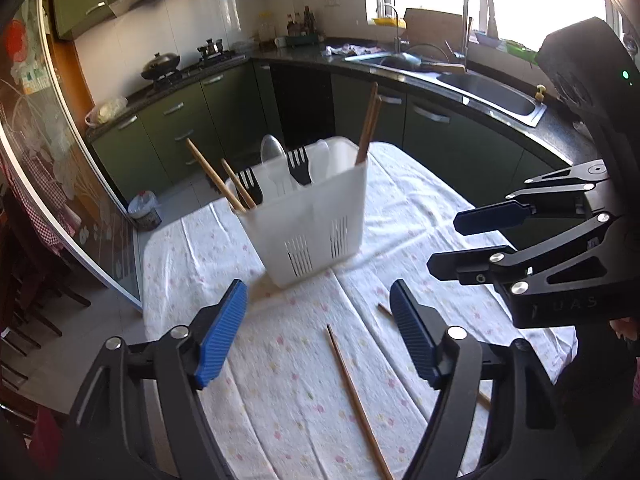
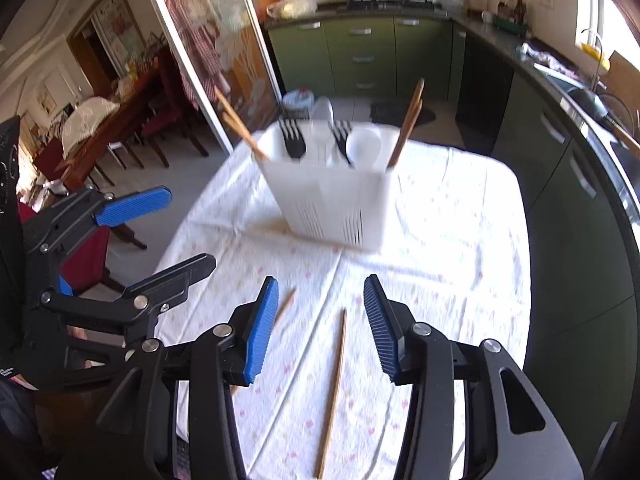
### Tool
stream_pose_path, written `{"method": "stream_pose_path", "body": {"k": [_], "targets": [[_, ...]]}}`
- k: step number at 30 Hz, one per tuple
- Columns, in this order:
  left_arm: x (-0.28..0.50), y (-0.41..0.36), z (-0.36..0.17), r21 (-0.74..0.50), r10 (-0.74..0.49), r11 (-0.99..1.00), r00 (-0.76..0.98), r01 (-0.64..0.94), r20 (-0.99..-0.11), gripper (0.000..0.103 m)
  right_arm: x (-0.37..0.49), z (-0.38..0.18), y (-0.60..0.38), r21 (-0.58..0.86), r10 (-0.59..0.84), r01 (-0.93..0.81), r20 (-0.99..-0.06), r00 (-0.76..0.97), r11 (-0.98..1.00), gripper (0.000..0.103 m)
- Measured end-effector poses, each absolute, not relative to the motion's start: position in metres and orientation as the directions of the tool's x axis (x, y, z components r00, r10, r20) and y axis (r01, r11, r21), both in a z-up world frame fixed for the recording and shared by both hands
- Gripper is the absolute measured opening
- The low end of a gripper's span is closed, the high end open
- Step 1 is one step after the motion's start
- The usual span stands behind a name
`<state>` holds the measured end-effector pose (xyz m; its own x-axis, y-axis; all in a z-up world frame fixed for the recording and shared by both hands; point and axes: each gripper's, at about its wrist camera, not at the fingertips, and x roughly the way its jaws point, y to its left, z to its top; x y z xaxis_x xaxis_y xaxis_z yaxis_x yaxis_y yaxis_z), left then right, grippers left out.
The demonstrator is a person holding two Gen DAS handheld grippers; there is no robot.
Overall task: Organize utensils
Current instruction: 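Grasp a wooden chopstick with the left gripper while the right gripper grasps the last chopstick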
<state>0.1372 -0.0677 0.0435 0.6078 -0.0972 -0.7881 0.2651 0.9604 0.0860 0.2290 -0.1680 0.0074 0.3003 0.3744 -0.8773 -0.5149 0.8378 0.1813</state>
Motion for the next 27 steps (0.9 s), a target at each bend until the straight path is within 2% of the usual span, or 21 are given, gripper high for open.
{"method": "stream_pose_path", "body": {"k": [5,8,10,16,19,27], "targets": [[0.138,-0.069,-0.024,-0.073,-0.154,0.963,0.311,0.259,-0.938,0.072,0.221,-0.057,-0.161,0.141,0.253,-0.522,-0.956,0.150,0.841,0.052],[0.143,-0.066,-0.059,-0.115,-0.155,0.971,0.187,0.210,-0.970,0.063,0.222,-0.084,-0.158,0.113,0.198,-0.514,-0.973,0.114,0.850,0.047],[0.146,-0.067,-0.075,-0.064,-0.098,0.979,0.174,0.193,-0.980,0.055,0.228,-0.095,-0.154,0.096,0.169,-0.521,-0.981,0.095,0.848,0.032],[0.160,-0.065,-0.103,-0.019,-0.037,0.988,0.115,0.152,-0.993,0.029,0.243,-0.116,-0.149,0.064,0.122,-0.525,-0.989,0.078,0.849,0.024],[0.165,-0.068,-0.110,-0.008,-0.025,0.989,0.109,0.149,-0.994,0.024,0.249,-0.116,-0.153,0.078,0.136,-0.508,-0.988,0.079,0.858,0.024],[0.177,-0.084,-0.122,-0.010,-0.023,0.990,0.089,0.141,-0.996,0.022,0.256,-0.115,-0.161,0.077,0.123,-0.500,-0.991,0.060,0.863,0.024]]}}
